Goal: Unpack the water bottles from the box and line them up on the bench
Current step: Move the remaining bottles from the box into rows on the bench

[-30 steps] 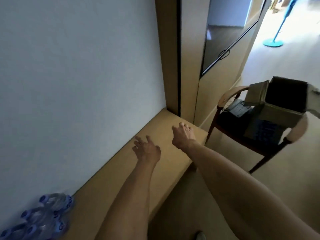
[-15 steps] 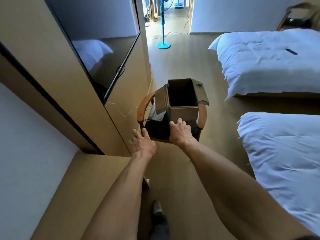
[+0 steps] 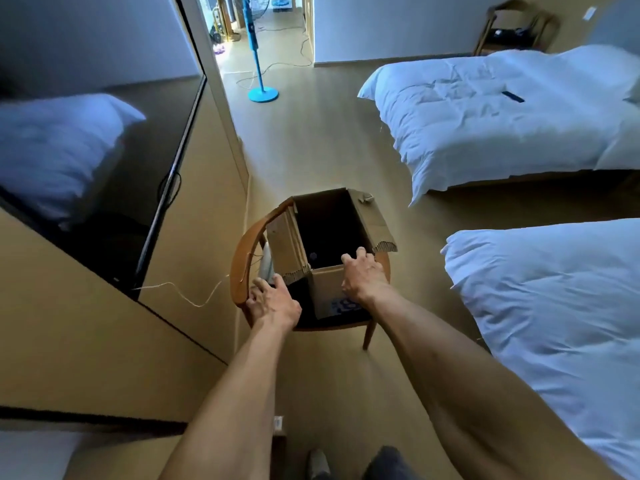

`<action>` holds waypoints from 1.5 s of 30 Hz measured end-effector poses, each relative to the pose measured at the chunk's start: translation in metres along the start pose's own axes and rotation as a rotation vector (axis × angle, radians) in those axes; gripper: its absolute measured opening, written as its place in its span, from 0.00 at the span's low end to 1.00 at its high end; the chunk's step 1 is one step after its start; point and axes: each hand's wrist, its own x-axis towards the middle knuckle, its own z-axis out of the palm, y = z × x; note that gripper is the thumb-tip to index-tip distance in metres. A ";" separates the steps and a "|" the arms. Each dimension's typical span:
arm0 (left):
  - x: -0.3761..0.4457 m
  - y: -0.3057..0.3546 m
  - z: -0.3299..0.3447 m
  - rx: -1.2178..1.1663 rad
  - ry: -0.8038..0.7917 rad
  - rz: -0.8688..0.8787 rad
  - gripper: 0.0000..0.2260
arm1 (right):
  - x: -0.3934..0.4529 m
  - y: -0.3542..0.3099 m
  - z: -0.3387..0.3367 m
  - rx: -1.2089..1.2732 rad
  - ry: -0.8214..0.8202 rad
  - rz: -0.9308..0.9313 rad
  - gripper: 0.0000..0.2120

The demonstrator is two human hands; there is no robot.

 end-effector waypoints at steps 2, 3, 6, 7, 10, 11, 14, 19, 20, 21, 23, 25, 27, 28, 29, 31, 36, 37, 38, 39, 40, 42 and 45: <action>0.028 0.015 -0.005 0.020 0.001 0.019 0.33 | 0.029 0.007 -0.004 0.034 0.010 0.009 0.18; 0.043 0.023 -0.006 0.027 0.003 0.025 0.34 | 0.042 0.010 -0.005 0.050 0.010 0.012 0.17; 0.082 0.050 0.000 0.041 0.001 0.047 0.34 | 0.087 0.025 0.000 0.086 -0.035 0.023 0.16; 0.095 0.061 0.003 0.046 -0.006 0.058 0.33 | 0.104 0.031 0.003 0.101 -0.064 0.032 0.16; 0.139 0.091 0.011 0.076 0.001 0.087 0.33 | 0.163 0.049 0.017 0.142 -0.152 0.059 0.18; 0.157 0.101 0.012 0.080 0.002 0.088 0.33 | 0.183 0.054 0.024 0.157 -0.179 0.060 0.19; 0.205 0.120 0.018 0.048 -0.017 0.048 0.32 | 0.240 0.061 0.044 0.183 -0.252 0.025 0.19; 0.261 0.124 0.045 0.010 -0.164 -0.080 0.34 | 0.297 0.066 0.086 0.174 -0.388 0.002 0.18; 0.266 0.123 0.051 0.021 -0.191 -0.089 0.36 | 0.302 0.066 0.096 0.153 -0.414 0.002 0.19; 0.270 0.122 0.055 0.040 -0.204 -0.084 0.37 | 0.305 0.065 0.107 0.126 -0.443 -0.003 0.20; 0.280 0.119 0.061 0.072 -0.204 -0.059 0.38 | 0.310 0.058 0.126 0.077 -0.493 -0.022 0.22; 0.294 0.119 0.062 0.087 -0.185 -0.064 0.38 | 0.319 0.050 0.139 0.048 -0.509 -0.029 0.23; 0.308 0.121 0.062 0.091 -0.169 -0.083 0.38 | 0.330 0.044 0.148 0.041 -0.520 -0.021 0.23; 0.312 0.122 0.063 0.091 -0.169 -0.087 0.38 | 0.335 0.043 0.152 0.036 -0.530 -0.020 0.23; 0.315 0.123 0.065 0.096 -0.173 -0.084 0.38 | 0.339 0.041 0.156 0.027 -0.539 -0.018 0.22; 0.317 0.121 0.068 0.124 -0.206 -0.077 0.37 | 0.343 0.040 0.163 0.016 -0.558 -0.011 0.22; 0.319 0.119 0.070 0.251 -0.288 -0.097 0.40 | 0.345 0.039 0.178 0.003 -0.602 0.007 0.22; 0.320 0.121 0.069 0.266 -0.296 -0.098 0.40 | 0.345 0.038 0.180 0.000 -0.609 0.010 0.22; 0.319 0.121 0.068 0.277 -0.306 -0.099 0.41 | 0.344 0.037 0.182 -0.004 -0.618 0.014 0.21; 0.319 0.122 0.068 0.294 -0.314 -0.096 0.42 | 0.342 0.036 0.184 -0.009 -0.623 0.018 0.20; 0.318 0.122 0.066 0.313 -0.319 -0.089 0.44 | 0.340 0.034 0.185 -0.011 -0.625 0.020 0.20; 0.317 0.120 0.065 0.341 -0.327 -0.078 0.45 | 0.338 0.028 0.186 -0.011 -0.625 0.017 0.19; 0.318 0.119 0.066 0.348 -0.314 -0.067 0.45 | 0.337 0.023 0.189 -0.002 -0.616 0.006 0.18</action>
